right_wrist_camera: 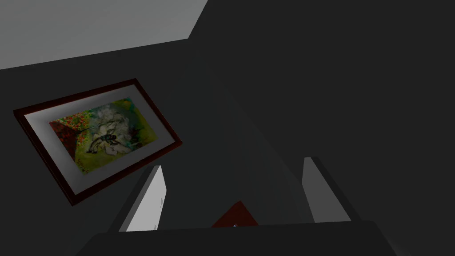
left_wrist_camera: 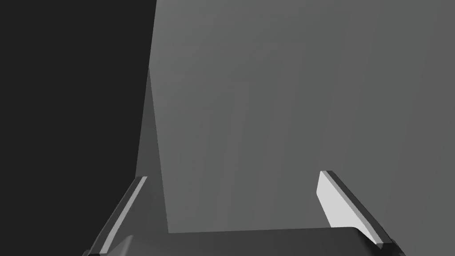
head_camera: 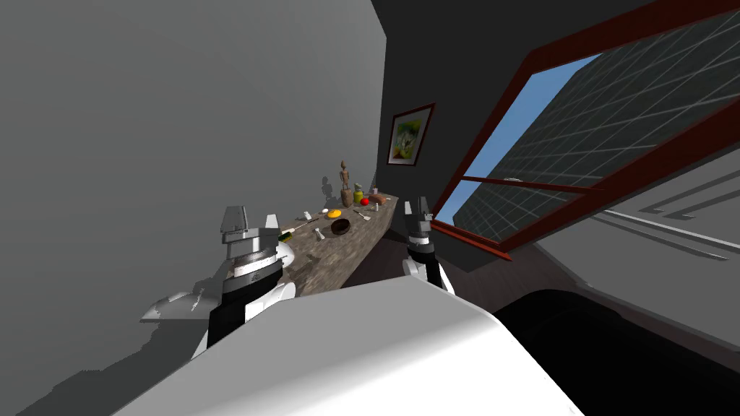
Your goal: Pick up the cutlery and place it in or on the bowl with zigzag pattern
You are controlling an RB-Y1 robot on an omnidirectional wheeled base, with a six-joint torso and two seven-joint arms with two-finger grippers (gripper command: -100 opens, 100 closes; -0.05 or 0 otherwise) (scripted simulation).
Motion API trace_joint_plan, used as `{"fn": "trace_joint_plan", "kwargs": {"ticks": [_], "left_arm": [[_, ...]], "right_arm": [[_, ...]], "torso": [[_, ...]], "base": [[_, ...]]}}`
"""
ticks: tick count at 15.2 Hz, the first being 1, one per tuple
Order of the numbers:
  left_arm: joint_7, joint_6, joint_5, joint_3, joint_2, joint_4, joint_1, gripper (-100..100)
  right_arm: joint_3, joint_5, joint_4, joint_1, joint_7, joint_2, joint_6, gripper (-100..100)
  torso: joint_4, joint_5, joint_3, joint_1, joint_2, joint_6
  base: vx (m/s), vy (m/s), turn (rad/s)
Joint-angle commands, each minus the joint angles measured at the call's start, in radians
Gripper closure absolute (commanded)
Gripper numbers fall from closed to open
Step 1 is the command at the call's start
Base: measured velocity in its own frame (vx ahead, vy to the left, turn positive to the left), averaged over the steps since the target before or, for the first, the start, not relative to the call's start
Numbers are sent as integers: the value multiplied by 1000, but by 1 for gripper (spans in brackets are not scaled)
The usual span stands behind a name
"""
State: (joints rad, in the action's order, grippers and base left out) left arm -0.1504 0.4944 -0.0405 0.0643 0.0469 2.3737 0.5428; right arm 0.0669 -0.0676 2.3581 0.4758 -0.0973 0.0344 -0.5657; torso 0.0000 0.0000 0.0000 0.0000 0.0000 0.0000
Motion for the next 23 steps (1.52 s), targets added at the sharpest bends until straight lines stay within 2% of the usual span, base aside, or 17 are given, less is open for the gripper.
{"fn": "trace_joint_plan", "kwargs": {"ticks": [1,2,3,4,5,6,10,11,12,13,14,15,16,17,18,20,23], "left_arm": [[4,-9,3,2,-50,-9,-5,-100],[4,-9,3,2,-50,-9,-5,-100],[8,-19,6,4,-84,-19,-10,-100],[8,-19,6,4,-86,-19,-10,-100],[12,-31,9,6,-120,-30,-16,-100],[12,-31,9,6,-123,-30,-16,-100],[24,-65,17,12,-197,-61,-31,-100],[31,-85,21,15,-231,-79,-39,-100],[31,-85,21,15,-235,-79,-39,-100],[37,-108,24,18,-271,-99,-48,-100],[37,-108,24,18,-272,-99,-48,-100],[45,-134,28,21,-306,-121,-58,-100],[45,-134,28,21,-309,-121,-58,-100],[52,-161,30,24,-346,-145,-67,-100],[52,-161,30,24,-346,-145,-67,-100],[66,-213,34,28,-406,-195,-85,-100],[73,-252,34,29,-455,-222,-94,-100]], "right_arm": [[0,0,0,0,0,0,0,0],[0,0,0,0,0,0,0,0],[0,0,0,0,0,0,0,0],[0,0,0,0,0,0,0,0],[0,0,0,0,0,0,0,0],[0,0,0,0,0,0,0,0],[0,0,0,0,0,0,0,0],[0,0,0,0,0,0,0,0],[0,0,0,0,0,0,0,0],[0,0,0,0,0,0,0,0],[0,0,0,0,0,0,0,0],[0,0,0,0,0,0,0,0],[0,0,0,0,0,0,0,0],[0,0,0,0,0,0,0,0],[0,0,0,0,0,0,0,0],[0,0,0,0,0,0,0,0],[0,0,0,0,0,0,0,0]], "torso": [[0,0,0,0,0,0],[0,0,0,0,0,0],[0,0,0,0,0,0],[0,0,0,0,0,0],[0,0,0,0,0,0],[0,0,0,0,0,0],[0,0,0,0,0,0],[0,0,0,0,-1,0],[0,0,0,0,-1,0],[0,0,0,0,-1,0],[0,0,0,0,-1,0],[0,0,0,0,-1,0],[0,0,0,0,-1,0],[0,0,0,0,-1,0],[0,0,0,0,0,0],[0,0,0,0,-1,0],[0,0,-1,-1,-1,0]], "base": [[-1,-4,-22],[-3,-6,-29],[-2,-7,-38],[-1,-6,-28],[0,-8,-44],[1,-7,-38],[4,-7,-52],[5,-9,-69],[6,-7,-51],[6,-8,-51],[4,-8,-62],[4,-10,-93],[3,-8,-72],[3,-10,-78],[3,-10,-63],[3,-17,-132],[9,-18,-89]]}}
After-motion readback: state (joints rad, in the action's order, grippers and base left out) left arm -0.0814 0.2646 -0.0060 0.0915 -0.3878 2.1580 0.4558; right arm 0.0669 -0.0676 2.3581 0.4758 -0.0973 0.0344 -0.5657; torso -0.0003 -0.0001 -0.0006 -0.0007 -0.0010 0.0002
